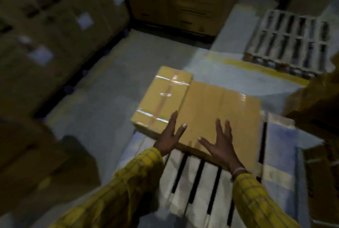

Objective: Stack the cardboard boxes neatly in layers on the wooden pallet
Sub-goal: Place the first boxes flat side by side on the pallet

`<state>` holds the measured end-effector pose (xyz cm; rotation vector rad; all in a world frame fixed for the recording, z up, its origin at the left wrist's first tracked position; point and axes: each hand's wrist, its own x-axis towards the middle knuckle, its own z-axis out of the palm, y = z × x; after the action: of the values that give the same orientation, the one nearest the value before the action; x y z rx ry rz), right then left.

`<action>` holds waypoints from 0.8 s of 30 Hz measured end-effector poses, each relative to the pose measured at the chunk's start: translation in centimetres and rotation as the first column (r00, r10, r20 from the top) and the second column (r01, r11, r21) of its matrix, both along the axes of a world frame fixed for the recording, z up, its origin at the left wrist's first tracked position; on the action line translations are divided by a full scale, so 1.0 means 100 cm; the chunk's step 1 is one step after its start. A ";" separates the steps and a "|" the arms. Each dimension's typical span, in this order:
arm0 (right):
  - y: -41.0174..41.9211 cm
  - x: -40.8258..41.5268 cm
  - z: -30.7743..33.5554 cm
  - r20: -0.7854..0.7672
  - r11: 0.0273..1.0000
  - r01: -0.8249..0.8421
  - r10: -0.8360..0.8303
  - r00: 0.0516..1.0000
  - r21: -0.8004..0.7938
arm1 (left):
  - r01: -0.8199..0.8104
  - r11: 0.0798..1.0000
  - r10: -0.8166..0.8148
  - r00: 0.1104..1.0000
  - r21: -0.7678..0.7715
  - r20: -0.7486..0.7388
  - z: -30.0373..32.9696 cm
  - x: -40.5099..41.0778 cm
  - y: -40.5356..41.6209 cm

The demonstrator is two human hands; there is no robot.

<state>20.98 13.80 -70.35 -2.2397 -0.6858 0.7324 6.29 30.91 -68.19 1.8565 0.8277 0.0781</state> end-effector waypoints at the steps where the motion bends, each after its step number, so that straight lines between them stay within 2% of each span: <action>1: 0.012 -0.018 0.020 0.004 0.999 -0.030 0.030 1.000 0.027 | -0.057 0.998 0.057 0.998 -0.015 0.008 0.024 -0.028 0.003; 7: 0.084 -0.117 0.118 0.007 0.935 -0.313 0.316 0.949 0.165 | -0.304 0.949 0.300 0.952 0.084 0.060 0.133 -0.184 0.031; 12: 0.123 -0.195 0.172 0.032 0.844 -0.470 0.478 0.878 0.260 | -0.441 0.890 0.428 0.895 0.114 0.123 0.177 -0.291 0.044; 16: 0.152 -0.255 0.211 -0.005 0.796 -0.527 0.553 0.833 0.299 | -0.513 0.854 0.490 0.850 0.092 0.191 0.203 -0.355 0.043; 19: 0.176 -0.305 0.237 0.006 0.747 -0.561 0.598 0.801 0.356 | -0.522 0.843 0.487 0.843 0.131 0.229 0.226 -0.400 0.037; 24: 0.217 -0.399 0.298 0.116 0.628 -0.658 0.681 0.723 0.416 | -0.461 0.833 0.370 0.876 0.306 0.310 0.286 -0.470 0.036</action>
<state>-18.97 35.53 -40.53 -1.5103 -1.5444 0.8695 -40.68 34.50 -39.60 1.9265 1.0930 0.7747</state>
